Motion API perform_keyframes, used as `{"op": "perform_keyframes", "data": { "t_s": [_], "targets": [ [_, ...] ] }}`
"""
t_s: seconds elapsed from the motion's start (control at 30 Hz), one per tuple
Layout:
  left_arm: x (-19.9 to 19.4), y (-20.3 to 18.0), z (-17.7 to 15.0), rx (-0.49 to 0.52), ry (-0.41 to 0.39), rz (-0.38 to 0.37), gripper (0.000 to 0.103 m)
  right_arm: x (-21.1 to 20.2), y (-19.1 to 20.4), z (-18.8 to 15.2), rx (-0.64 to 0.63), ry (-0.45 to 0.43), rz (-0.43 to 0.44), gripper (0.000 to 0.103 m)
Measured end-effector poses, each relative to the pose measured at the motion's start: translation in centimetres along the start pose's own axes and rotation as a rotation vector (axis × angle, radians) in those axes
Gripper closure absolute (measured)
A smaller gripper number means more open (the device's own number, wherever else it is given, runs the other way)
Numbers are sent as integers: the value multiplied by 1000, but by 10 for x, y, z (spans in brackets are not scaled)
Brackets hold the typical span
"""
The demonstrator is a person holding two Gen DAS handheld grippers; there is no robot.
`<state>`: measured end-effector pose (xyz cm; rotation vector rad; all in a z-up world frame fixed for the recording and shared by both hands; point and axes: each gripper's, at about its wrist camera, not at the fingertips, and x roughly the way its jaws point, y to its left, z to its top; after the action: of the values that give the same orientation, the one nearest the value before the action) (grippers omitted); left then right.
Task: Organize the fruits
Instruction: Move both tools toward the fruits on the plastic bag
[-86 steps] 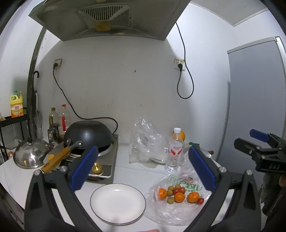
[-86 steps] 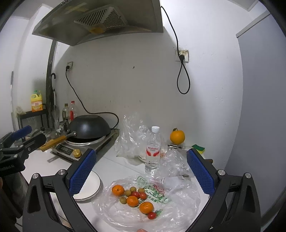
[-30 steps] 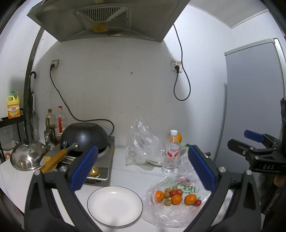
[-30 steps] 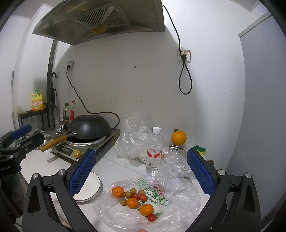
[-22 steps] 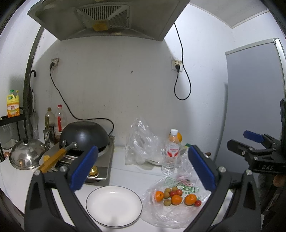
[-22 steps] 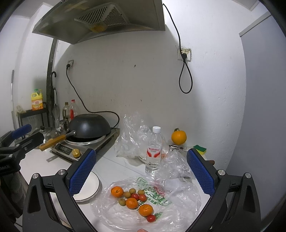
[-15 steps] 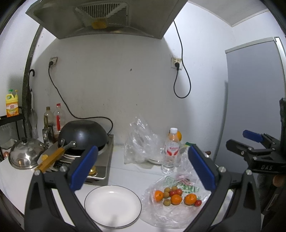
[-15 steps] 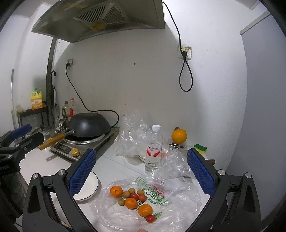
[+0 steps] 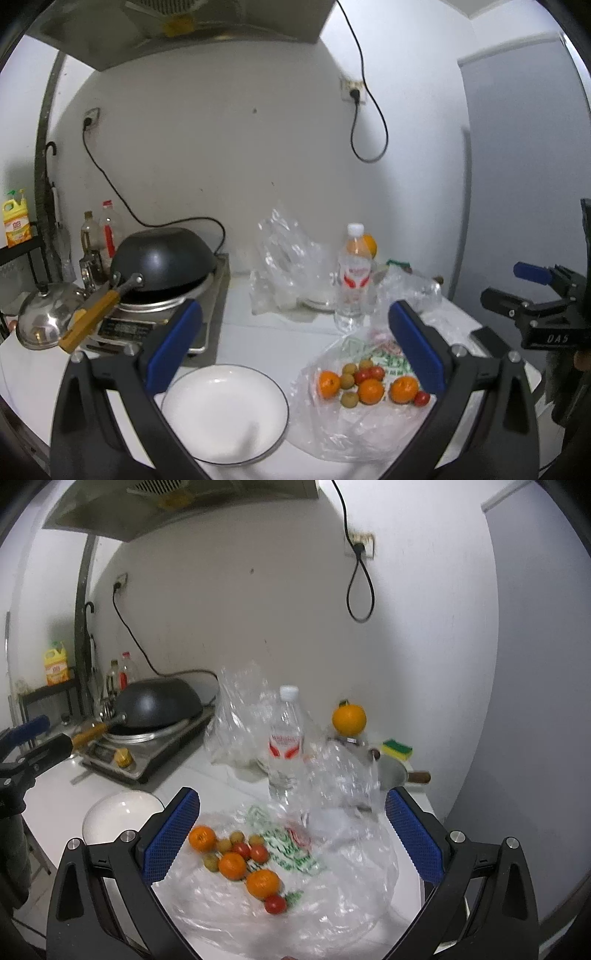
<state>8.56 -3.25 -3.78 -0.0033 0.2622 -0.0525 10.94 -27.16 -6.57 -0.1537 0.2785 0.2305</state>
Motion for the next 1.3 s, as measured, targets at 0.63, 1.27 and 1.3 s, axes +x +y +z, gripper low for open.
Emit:
{"op": "perform_keyframes", "data": {
  "t_s": [0.63, 1.27, 1.3],
  "targets": [
    [86, -54, -53, 88, 275, -51, 2, 83, -20, -57, -9, 254, 166, 30],
    [129, -80, -94, 158, 456, -52, 13, 139, -6, -98, -35, 430, 359, 41],
    [130, -80, -94, 163, 458, -55, 13, 143, -5, -99, -39, 437, 367, 41]
  ]
}}
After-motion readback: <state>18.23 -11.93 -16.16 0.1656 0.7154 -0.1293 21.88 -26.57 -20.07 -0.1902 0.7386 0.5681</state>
